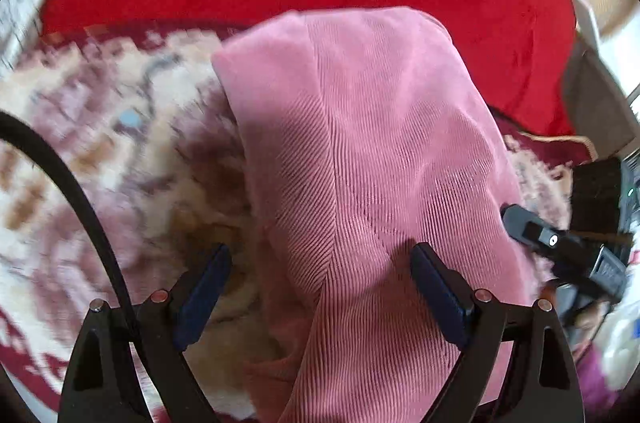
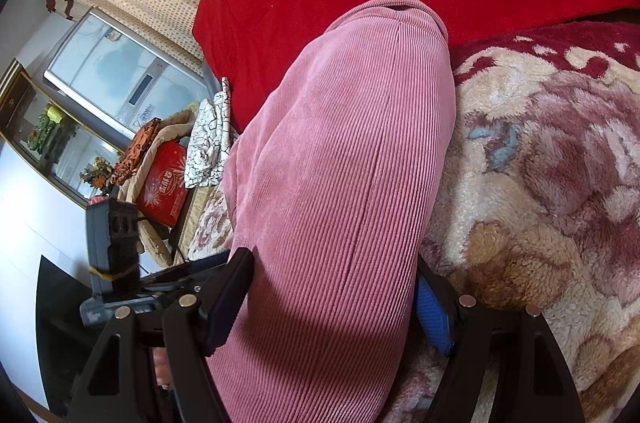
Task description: Fold large clothes
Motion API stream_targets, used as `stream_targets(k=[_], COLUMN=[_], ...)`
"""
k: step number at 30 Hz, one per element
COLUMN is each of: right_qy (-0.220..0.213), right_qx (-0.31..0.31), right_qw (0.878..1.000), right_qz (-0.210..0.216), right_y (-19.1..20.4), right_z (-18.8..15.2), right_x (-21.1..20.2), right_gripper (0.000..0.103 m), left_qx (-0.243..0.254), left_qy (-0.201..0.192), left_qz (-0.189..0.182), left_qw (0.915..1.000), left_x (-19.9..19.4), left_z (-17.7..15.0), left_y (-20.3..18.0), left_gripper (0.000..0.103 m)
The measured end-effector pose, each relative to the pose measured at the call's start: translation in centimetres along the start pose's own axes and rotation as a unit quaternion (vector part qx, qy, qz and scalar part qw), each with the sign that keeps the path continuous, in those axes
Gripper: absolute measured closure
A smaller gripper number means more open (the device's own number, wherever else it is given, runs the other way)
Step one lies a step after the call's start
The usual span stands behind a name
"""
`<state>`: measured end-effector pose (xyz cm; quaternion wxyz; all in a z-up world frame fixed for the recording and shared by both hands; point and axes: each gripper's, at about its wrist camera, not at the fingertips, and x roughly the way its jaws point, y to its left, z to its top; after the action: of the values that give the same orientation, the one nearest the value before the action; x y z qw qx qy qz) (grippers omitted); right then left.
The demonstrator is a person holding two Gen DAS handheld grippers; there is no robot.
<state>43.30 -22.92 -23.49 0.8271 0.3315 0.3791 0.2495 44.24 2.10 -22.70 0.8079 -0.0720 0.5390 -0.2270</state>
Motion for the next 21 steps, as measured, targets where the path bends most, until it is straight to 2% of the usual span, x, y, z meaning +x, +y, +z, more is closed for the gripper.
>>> stream_targets(k=[4, 6, 11, 14, 16, 19, 21], right_qy=[-0.006, -0.009, -0.010, -0.006, -0.002, -0.004, -0.011], right_qx=[0.005, 0.007, 0.008, 0.016, 0.020, 0.019, 0.012], right_qw=[1.000, 1.000, 1.000, 1.000, 1.000, 1.000, 1.000], right_qz=[-0.003, -0.004, -0.001, 0.004, 0.005, 0.000, -0.006], right_y=[-0.1, -0.1, -0.3, -0.6, -0.8, -0.7, -0.4], right_z=[0.0, 0.0, 0.0, 0.1, 0.3, 0.3, 0.1], right_x=[0.0, 0.0, -0.1, -0.3, -0.4, -0.2, -0.1], right_gripper=[0.025, 0.025, 0.025, 0.025, 0.024, 0.022, 0.021], left_qx=[-0.061, -0.074, -0.084, -0.062, -0.050, -0.067, -0.068], left_qy=[0.036, 0.042, 0.041, 0.019, 0.023, 0.039, 0.040], left_qz=[-0.078, -0.100, -0.106, -0.092, -0.091, -0.118, -0.141], left_qw=[0.9944, 0.9913, 0.9900, 0.9937, 0.9943, 0.9900, 0.9868], left_x=[1.7, 2.0, 1.7, 0.5, 0.7, 1.7, 1.6], left_z=[0.0, -0.1, -0.3, -0.3, -0.7, -1.1, -1.1], left_y=[2.0, 2.4, 3.1, 2.9, 2.7, 2.9, 3.1], left_gripper=[0.012, 0.012, 0.013, 0.013, 0.013, 0.013, 0.025])
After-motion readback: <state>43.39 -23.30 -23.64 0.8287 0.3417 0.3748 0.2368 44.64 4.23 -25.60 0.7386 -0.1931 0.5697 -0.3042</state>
